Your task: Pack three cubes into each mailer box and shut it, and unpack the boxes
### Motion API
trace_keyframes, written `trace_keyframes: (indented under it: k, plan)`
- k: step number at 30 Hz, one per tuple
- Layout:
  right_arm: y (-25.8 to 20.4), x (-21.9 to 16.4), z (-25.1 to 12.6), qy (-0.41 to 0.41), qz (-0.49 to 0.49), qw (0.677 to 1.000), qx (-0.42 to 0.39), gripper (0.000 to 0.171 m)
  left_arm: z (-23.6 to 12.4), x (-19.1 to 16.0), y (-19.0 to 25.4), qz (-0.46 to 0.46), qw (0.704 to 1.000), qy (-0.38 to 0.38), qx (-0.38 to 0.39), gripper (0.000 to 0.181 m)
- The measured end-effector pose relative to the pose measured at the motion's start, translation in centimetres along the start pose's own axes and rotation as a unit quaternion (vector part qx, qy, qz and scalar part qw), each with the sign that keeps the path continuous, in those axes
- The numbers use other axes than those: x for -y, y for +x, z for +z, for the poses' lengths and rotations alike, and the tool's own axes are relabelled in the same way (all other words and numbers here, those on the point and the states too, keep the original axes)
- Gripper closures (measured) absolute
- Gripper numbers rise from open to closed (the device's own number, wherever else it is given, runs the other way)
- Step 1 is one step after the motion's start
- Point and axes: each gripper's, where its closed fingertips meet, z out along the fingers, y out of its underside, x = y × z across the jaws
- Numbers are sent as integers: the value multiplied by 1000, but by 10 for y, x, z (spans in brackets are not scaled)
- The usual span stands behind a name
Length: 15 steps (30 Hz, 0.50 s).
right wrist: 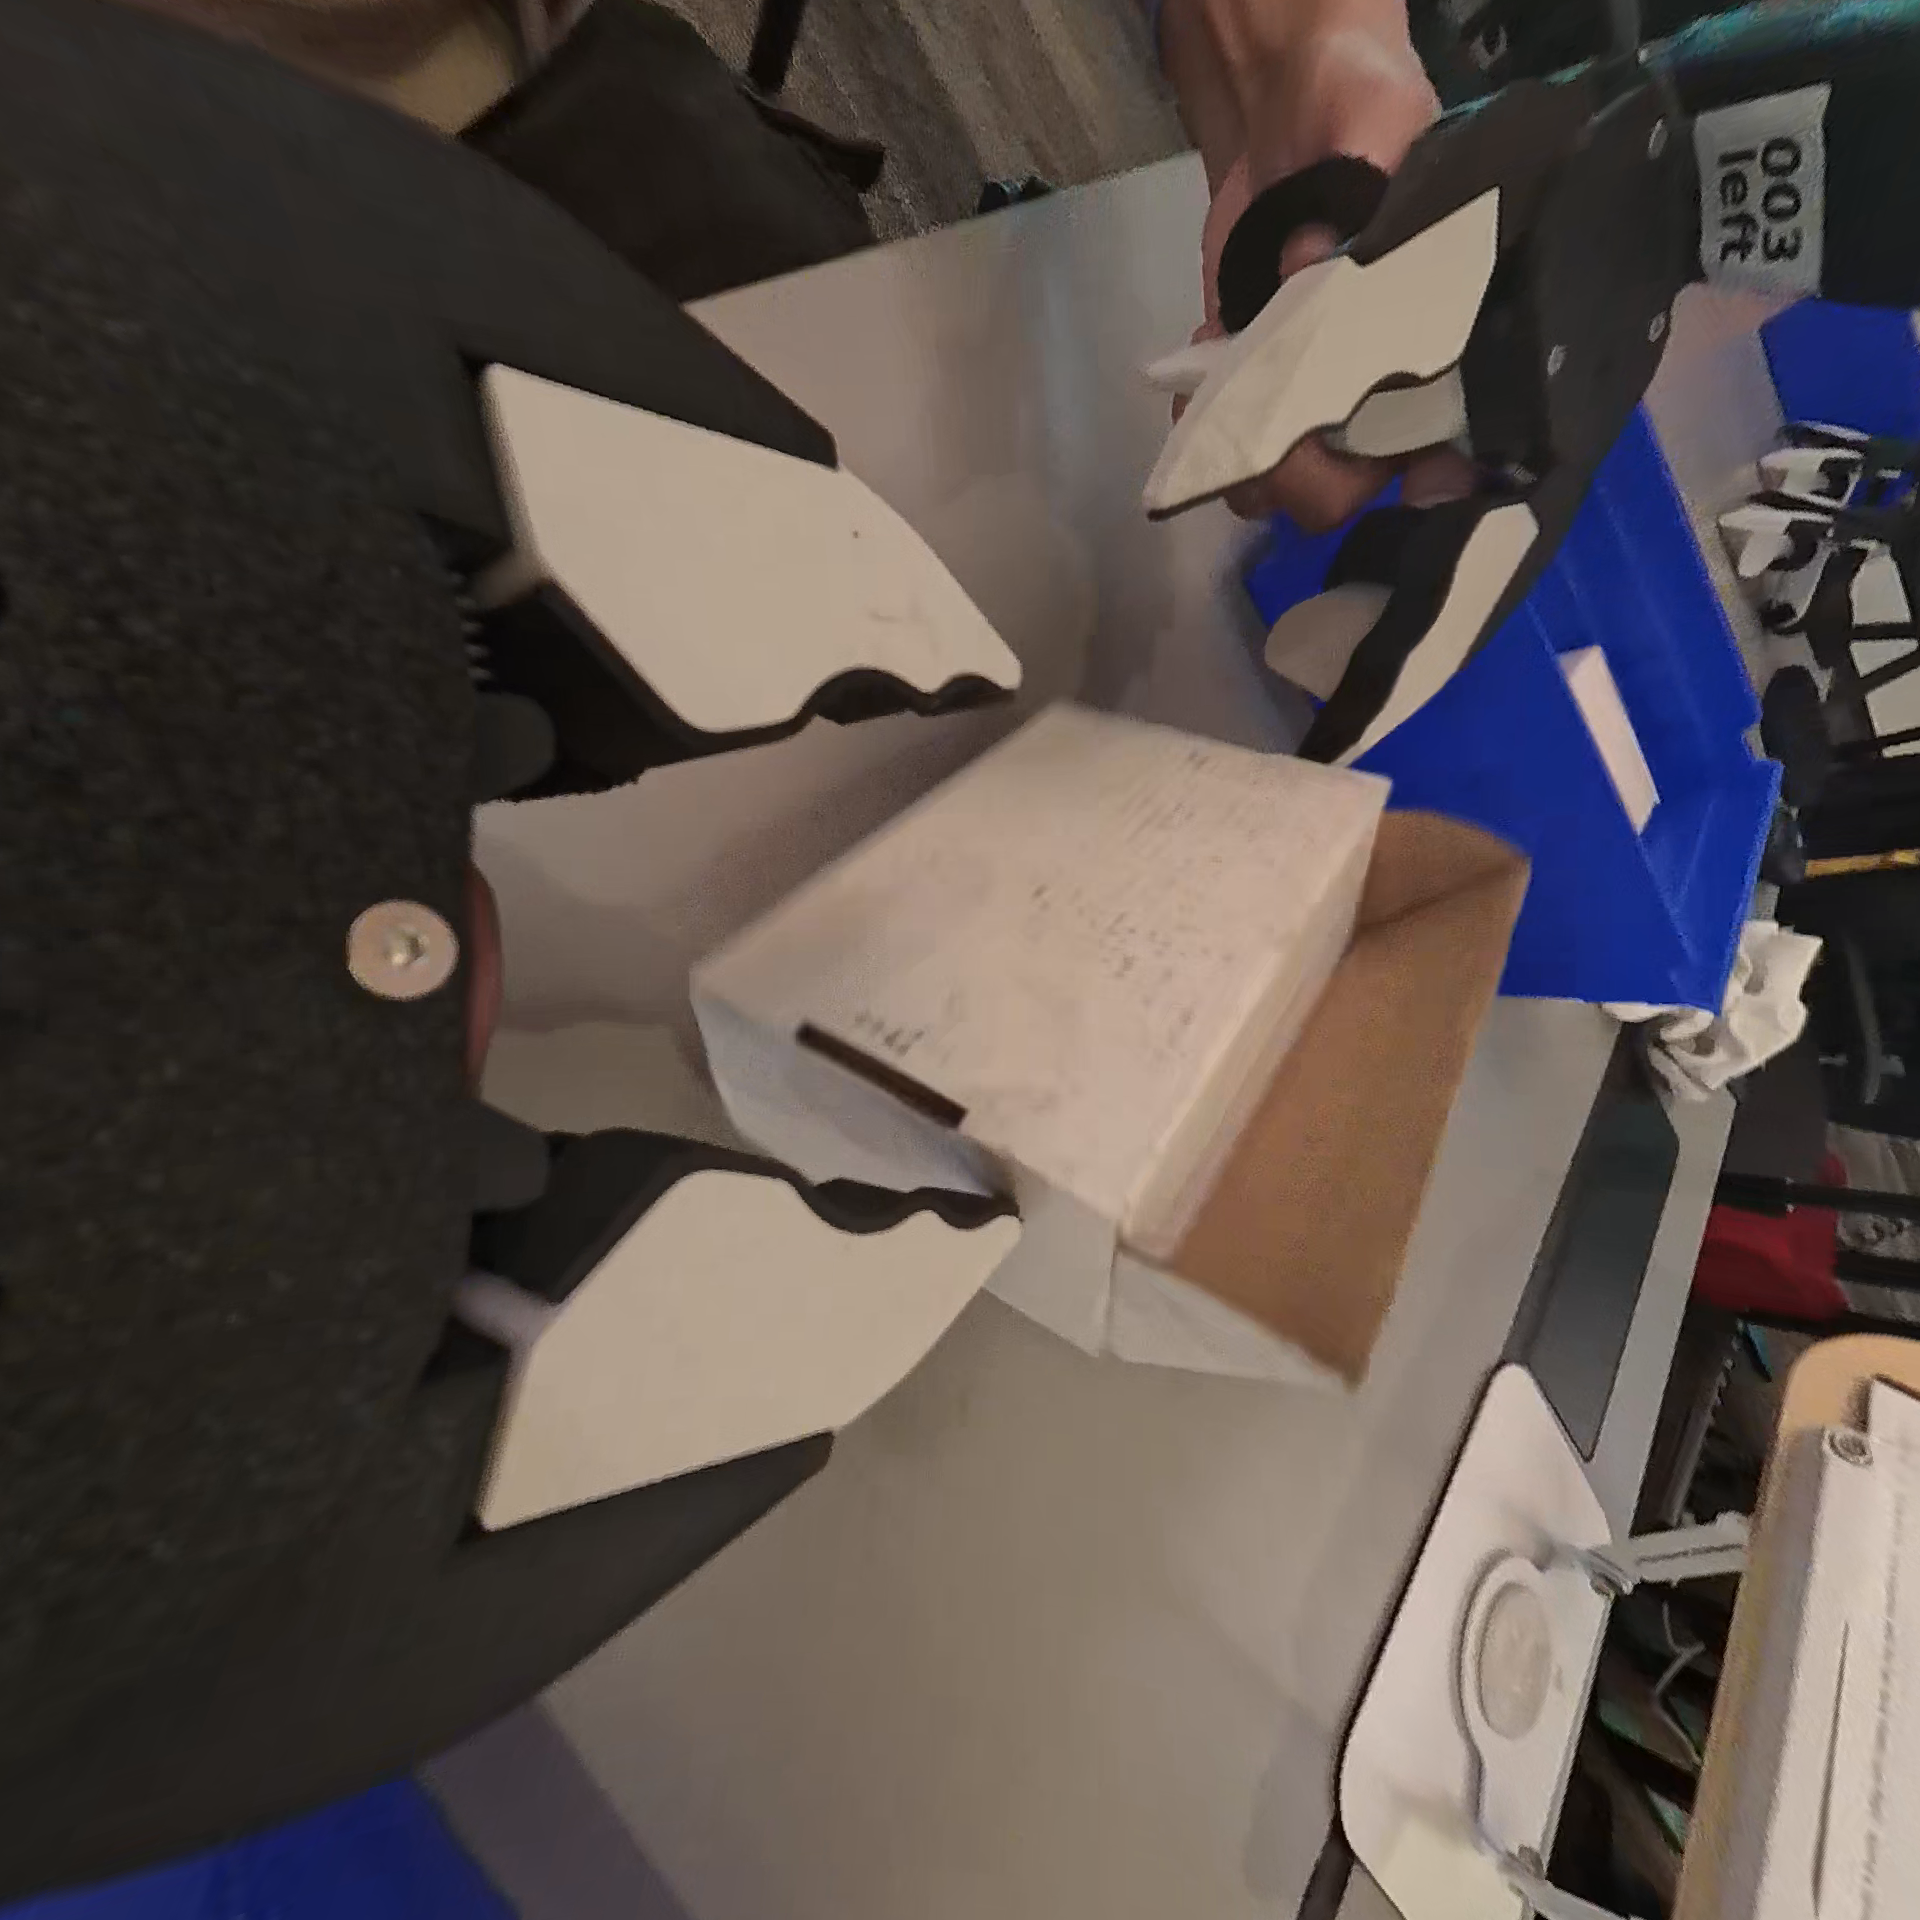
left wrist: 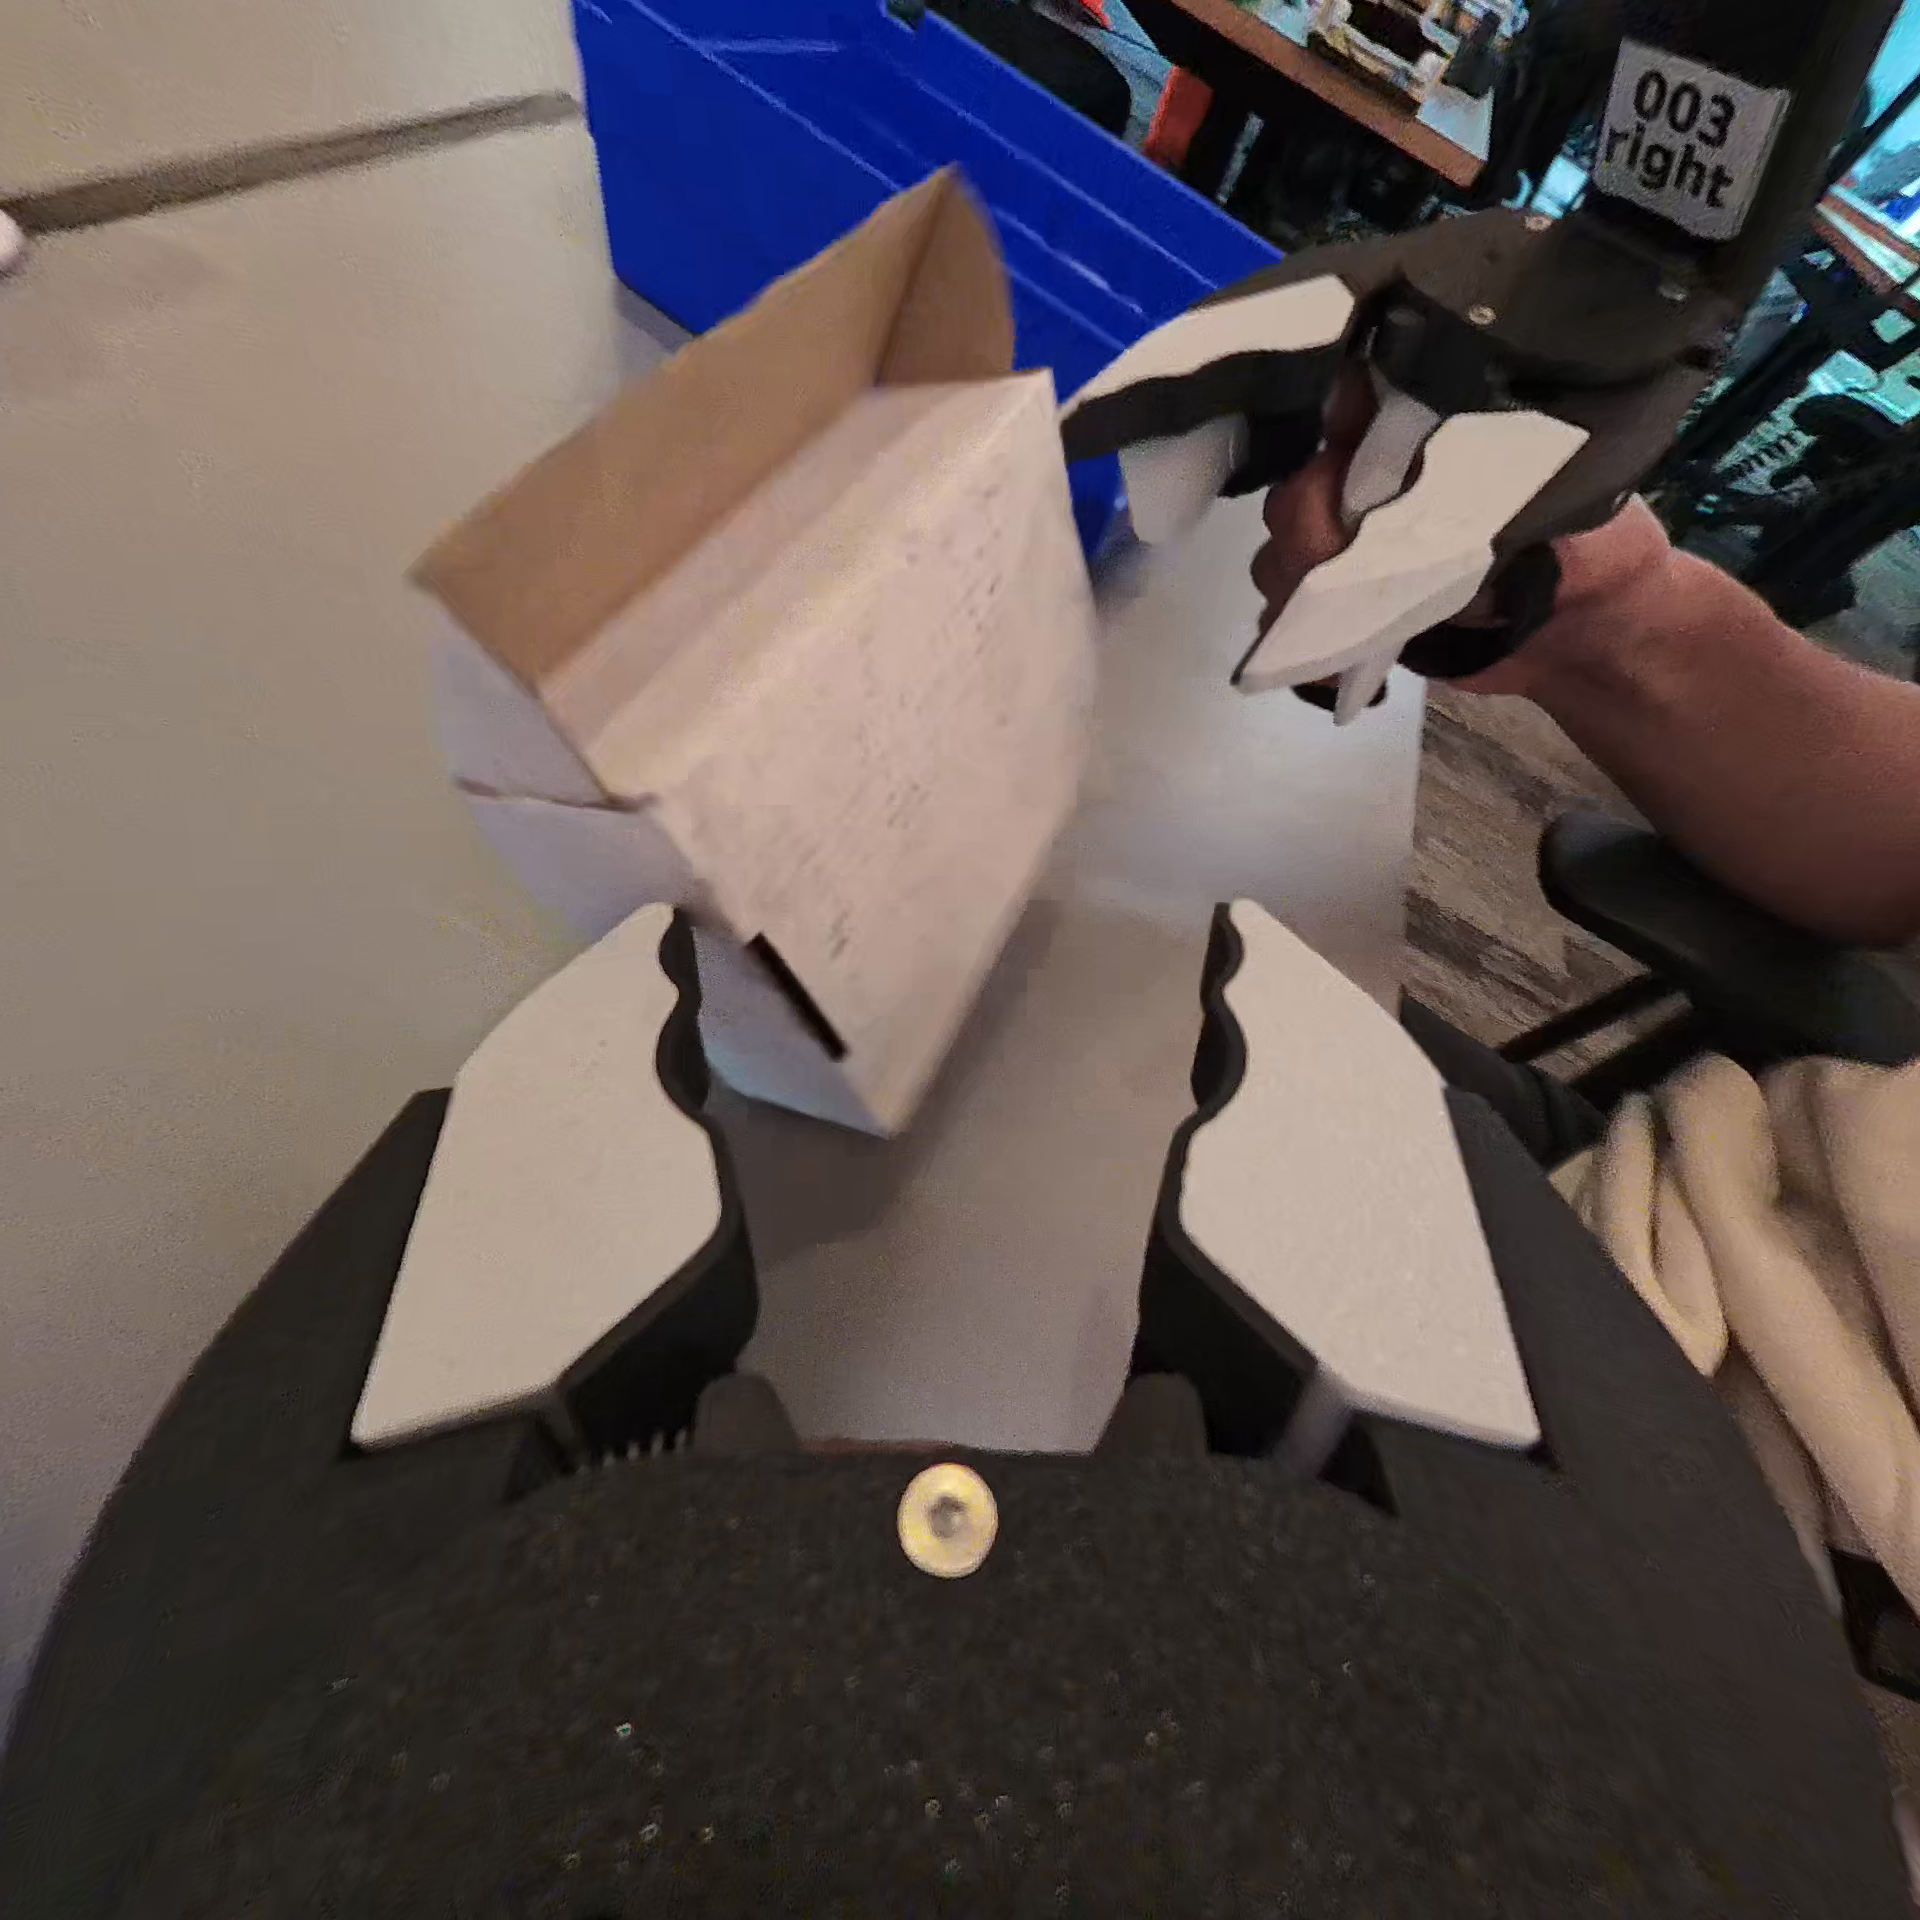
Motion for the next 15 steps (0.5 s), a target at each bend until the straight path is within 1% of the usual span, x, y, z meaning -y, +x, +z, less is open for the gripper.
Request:
trace_keyframes:
  k: [1, 3, 6, 8, 10, 11, 13, 14, 15]
  plan:
    - [4, 1, 4, -6, -1, 1000, -6, 84, 1, 4, -6, 2, 1000, 0, 7, 89]
    - [12, -8, 13, -35, 0, 999, -20, 83, 5, 7, -11, -7, 1000, 3, 8, 85]
    - [11, -28, 17, -52, 21, 998, -20, 77, 11, -1, -6, -6, 1000, 3, 5, 85]
    - [7, -27, 11, -29, 3, 999, -28, 77, 12, -7, 2, 14, 1000, -1, 11, 84]
    - [5, -16, 5, -5, -6, 999, -33, 72, 11, -2, 6, 31, 999, 7, 18, 86]
    - [7, -9, 3, 13, -11, 999, -40, 70, 11, 1, 7, 40, 999, 13, 20, 89]
    - [10, -2, -2, 42, -28, 997, -57, 75, 9, 4, 9, 61, 997, 34, 33, 98]
    - [10, -4, -5, 54, -38, 996, -65, 80, 9, 0, 11, 69, 996, 38, 36, 102]
    - [8, -13, -5, 45, -38, 996, -66, 84, 9, -8, 13, 70, 997, 29, 33, 105]
